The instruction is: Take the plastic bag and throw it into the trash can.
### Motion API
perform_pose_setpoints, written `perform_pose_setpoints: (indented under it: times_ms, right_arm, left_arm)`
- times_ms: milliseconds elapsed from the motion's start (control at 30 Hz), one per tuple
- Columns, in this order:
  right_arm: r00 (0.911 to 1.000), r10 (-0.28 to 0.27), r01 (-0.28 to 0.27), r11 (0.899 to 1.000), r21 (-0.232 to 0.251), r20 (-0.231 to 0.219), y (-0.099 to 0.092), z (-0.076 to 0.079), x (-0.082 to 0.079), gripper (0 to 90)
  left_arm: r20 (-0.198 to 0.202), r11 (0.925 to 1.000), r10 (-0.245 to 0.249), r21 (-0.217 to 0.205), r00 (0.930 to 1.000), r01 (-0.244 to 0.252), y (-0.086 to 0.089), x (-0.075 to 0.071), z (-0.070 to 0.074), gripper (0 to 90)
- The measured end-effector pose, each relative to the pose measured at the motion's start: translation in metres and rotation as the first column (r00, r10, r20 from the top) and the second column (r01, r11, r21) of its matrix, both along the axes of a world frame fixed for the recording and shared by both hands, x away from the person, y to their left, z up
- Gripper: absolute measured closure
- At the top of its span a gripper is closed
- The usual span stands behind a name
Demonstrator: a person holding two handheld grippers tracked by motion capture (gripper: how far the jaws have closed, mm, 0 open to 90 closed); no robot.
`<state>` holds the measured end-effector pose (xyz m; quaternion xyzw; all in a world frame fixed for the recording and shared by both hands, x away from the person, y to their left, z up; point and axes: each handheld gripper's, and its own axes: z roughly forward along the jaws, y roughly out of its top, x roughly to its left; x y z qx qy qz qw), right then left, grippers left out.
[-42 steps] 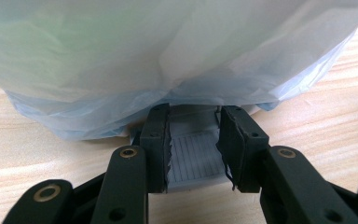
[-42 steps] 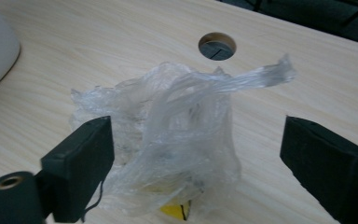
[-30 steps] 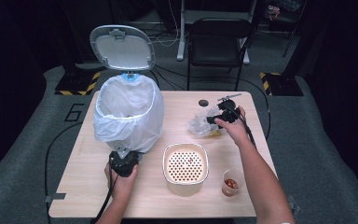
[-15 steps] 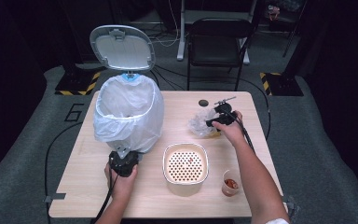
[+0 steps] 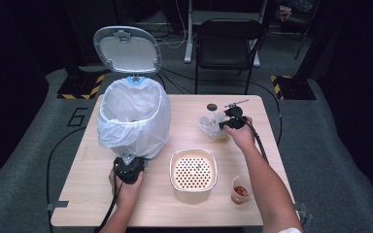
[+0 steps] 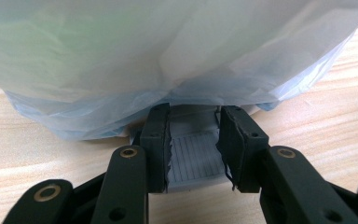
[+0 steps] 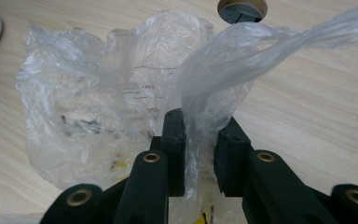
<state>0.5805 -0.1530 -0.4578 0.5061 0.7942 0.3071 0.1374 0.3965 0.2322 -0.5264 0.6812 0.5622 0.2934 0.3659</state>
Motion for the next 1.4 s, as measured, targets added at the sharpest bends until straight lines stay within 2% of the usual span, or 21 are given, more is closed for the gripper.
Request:
perform_pose_setpoints:
  times_ms: [167, 300, 400, 500, 533, 600, 633, 667, 700, 800, 833, 933, 1033, 1200, 1233, 1400]
  right_arm:
    - [0.9994, 0.013, -0.013, 1.000, 0.015, 0.032, -0.001, 0.010, -0.003, 77.8]
    - [0.9990, 0.007, -0.010, 0.999, 0.050, 0.045, -0.004, 0.022, -0.007, 78.0]
    - [0.9979, 0.012, -0.016, 0.998, 0.054, 0.063, -0.006, 0.033, -0.010, 78.1]
    - [0.9972, -0.002, -0.005, 0.996, 0.091, 0.075, -0.008, 0.044, -0.014, 78.3]
    - [0.9963, 0.009, -0.017, 0.995, 0.093, 0.085, -0.010, 0.047, -0.015, 78.4]
    - [0.9965, -0.001, -0.008, 0.994, 0.107, 0.084, -0.012, 0.053, -0.018, 78.5]
    - [0.9965, -0.001, -0.008, 0.994, 0.109, 0.083, -0.013, 0.056, -0.019, 78.6]
    - [0.9959, 0.000, -0.011, 0.994, 0.112, 0.091, -0.014, 0.059, -0.021, 78.6]
    - [0.9960, -0.002, -0.009, 0.993, 0.119, 0.090, -0.015, 0.063, -0.022, 78.6]
    - [0.9953, -0.003, -0.010, 0.990, 0.137, 0.097, -0.017, 0.071, -0.026, 78.7]
    - [0.9939, 0.001, -0.018, 0.988, 0.153, 0.110, -0.017, 0.080, -0.030, 78.8]
    - [0.9939, -0.001, -0.018, 0.985, 0.172, 0.110, -0.017, 0.088, -0.034, 78.9]
    - [0.9908, 0.019, -0.043, 0.983, 0.177, 0.134, -0.016, 0.102, -0.042, 78.9]
    - [0.9868, 0.040, -0.069, 0.980, 0.186, 0.157, -0.014, 0.117, -0.050, 78.9]
    - [0.9839, 0.057, -0.088, 0.979, 0.185, 0.170, -0.011, 0.126, -0.054, 78.9]
    - [0.9744, 0.086, -0.127, 0.973, 0.191, 0.208, -0.004, 0.148, -0.065, 79.0]
  left_arm:
    - [-0.011, 1.0000, -0.004, 0.002, 0.9999, 0.004, 0.000, 0.000, 0.001, 63.7]
    - [0.000, 1.0000, 0.000, 0.001, 1.0000, 0.000, 0.000, 0.000, 0.000, 63.7]
    - [0.001, 1.0000, 0.001, -0.002, 1.0000, -0.001, 0.000, 0.000, 0.000, 63.7]
    - [0.001, 1.0000, 0.001, -0.001, 1.0000, -0.001, 0.000, 0.000, 0.000, 63.7]
    - [-0.011, 1.0000, -0.004, 0.002, 0.9999, 0.004, 0.000, 0.000, 0.001, 63.7]
    - [-0.003, 1.0000, -0.001, 0.000, 1.0000, 0.001, 0.000, 0.000, 0.000, 63.7]
    - [-0.012, 1.0000, -0.005, 0.003, 0.9999, 0.005, 0.000, 0.000, 0.001, 63.7]
    - [-0.001, 1.0000, -0.001, 0.000, 1.0000, 0.001, 0.000, 0.000, 0.000, 63.7]
    - [-0.013, 1.0000, -0.005, 0.002, 0.9999, 0.005, 0.000, 0.000, 0.001, 63.7]
    - [-0.012, 1.0000, -0.004, 0.003, 0.9999, 0.004, 0.000, 0.000, 0.001, 63.8]
    - [0.001, 1.0000, 0.000, 0.000, 1.0000, 0.000, 0.000, 0.000, 0.000, 63.7]
    - [0.001, 1.0000, 0.000, 0.000, 1.0000, 0.000, 0.000, 0.000, 0.000, 63.8]
    - [-0.015, 1.0000, -0.005, 0.004, 0.9999, 0.005, 0.000, 0.000, 0.001, 63.7]
    - [-0.007, 1.0000, -0.002, 0.001, 1.0000, 0.002, 0.000, 0.000, 0.001, 63.7]
    - [0.001, 1.0000, 0.001, 0.000, 1.0000, -0.001, 0.000, 0.000, 0.000, 63.7]
    - [0.005, 1.0000, 0.003, 0.000, 1.0000, -0.003, 0.000, 0.000, 0.000, 63.7]
